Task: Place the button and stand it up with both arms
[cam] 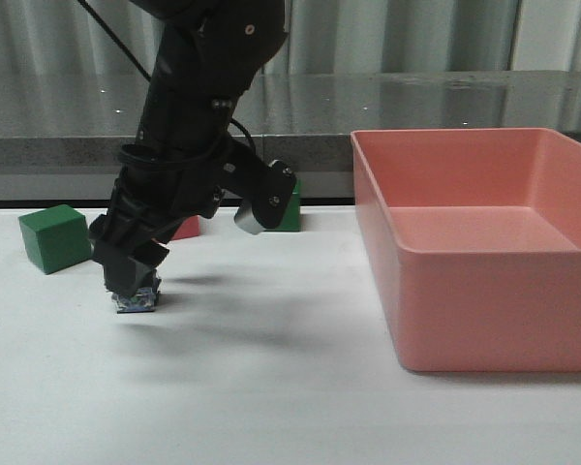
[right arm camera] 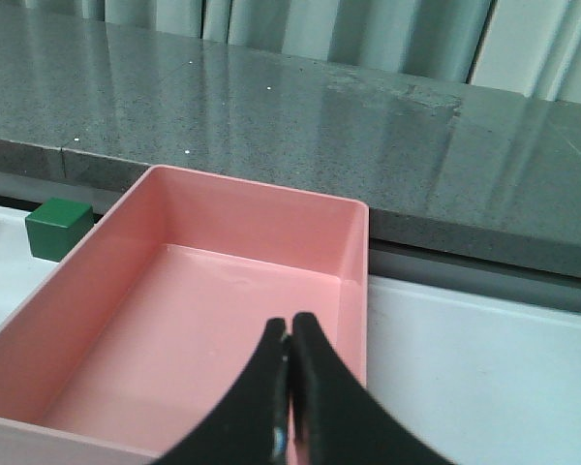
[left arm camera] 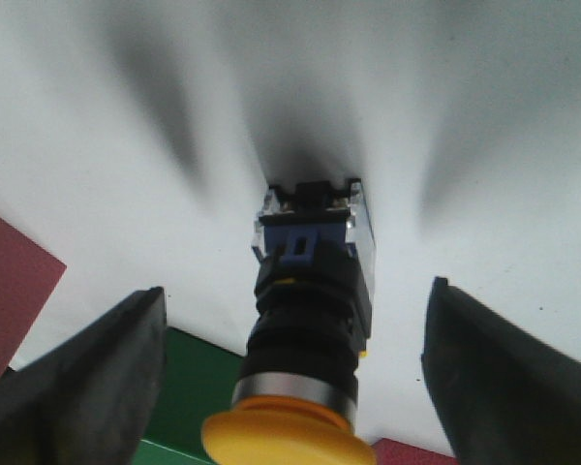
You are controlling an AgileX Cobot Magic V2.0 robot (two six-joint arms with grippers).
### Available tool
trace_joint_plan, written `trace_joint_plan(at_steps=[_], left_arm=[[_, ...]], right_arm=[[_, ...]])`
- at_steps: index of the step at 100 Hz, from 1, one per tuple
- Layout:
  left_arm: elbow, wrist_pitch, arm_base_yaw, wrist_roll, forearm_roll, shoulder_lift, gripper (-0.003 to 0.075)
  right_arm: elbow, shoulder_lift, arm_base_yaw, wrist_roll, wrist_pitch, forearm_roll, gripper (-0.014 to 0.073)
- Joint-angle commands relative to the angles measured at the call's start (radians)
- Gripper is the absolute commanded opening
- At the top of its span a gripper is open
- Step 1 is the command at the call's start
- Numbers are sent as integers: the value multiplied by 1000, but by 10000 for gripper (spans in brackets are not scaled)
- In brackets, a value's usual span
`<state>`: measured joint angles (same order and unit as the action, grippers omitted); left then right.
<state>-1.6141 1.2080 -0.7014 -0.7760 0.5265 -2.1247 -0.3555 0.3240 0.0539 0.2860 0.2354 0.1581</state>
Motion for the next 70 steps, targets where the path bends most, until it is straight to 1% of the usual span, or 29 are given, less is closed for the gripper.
trace_joint_plan(at_steps=[1,35,54,70], left_arm=[[-21,57,-6,13,26,60,578],[-21,57,-6,13,8,136,578],[-21,57,-6,13,-102,200,578],[-21,57,-6,16,-120,271,575]], right_arm=[[-26,5,-8,0,-72,4,-61],[-26,5,-8,0,-72,4,-61],[-26,5,-8,0,-72,4,-61],[-26,5,-8,0,-72,4,-61]])
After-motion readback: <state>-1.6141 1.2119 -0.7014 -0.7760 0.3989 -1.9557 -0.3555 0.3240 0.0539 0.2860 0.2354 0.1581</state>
